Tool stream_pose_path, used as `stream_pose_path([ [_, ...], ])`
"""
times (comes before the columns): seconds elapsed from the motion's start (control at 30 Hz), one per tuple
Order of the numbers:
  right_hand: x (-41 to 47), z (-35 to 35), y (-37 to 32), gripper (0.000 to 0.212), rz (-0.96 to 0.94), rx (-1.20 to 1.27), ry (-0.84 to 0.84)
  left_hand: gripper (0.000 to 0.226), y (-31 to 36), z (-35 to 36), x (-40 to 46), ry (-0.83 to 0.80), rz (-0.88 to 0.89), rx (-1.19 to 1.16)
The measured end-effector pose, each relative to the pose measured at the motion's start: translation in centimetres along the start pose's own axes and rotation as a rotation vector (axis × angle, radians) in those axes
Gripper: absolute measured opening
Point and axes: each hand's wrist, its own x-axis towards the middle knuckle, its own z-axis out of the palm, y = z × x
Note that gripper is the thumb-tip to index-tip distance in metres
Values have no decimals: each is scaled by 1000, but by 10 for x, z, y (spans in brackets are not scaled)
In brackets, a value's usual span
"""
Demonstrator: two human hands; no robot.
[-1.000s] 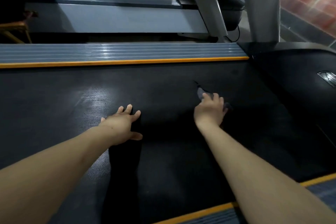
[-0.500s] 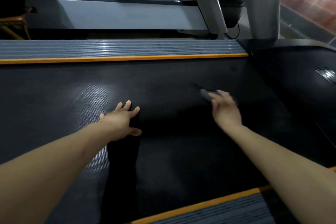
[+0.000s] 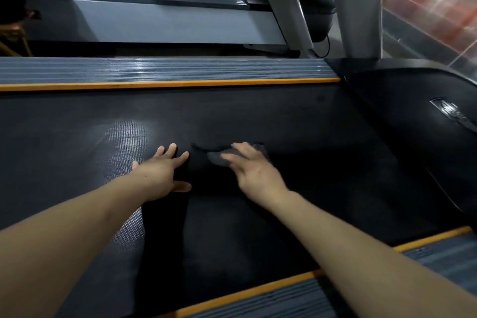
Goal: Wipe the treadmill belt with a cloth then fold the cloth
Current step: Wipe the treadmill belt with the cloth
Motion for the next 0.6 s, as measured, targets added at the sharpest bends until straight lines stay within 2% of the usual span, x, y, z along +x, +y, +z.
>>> stream_pose_path([
  [0.07, -10, -20, 49, 33, 91, -44, 100, 96, 0, 1, -1, 9, 11, -5],
  [0.17, -19, -52, 94, 34, 468, -41, 173, 96, 1, 1, -2, 16, 17, -12],
  [0.23, -12, -51, 91, 38, 674, -88, 150, 95, 1, 0, -3, 13, 16, -26],
  [0.3, 2, -36, 64, 41, 757, -169, 134, 95, 2, 1, -3, 10, 16, -31],
  [0.37, 13, -11, 22, 41, 648, -209, 129, 94, 3, 0, -4, 12, 13, -28],
  [0.47, 6, 25, -39, 40, 322, -141, 72, 93, 3, 0, -9, 32, 9, -28],
  [0.53, -2, 28, -48, 40, 151, -52, -24, 89, 2, 4, -16, 80, 22, -18],
  [0.6, -13, 12, -28, 39, 28, -34, -34, 80, 2, 9, -26, 178, 38, -25],
])
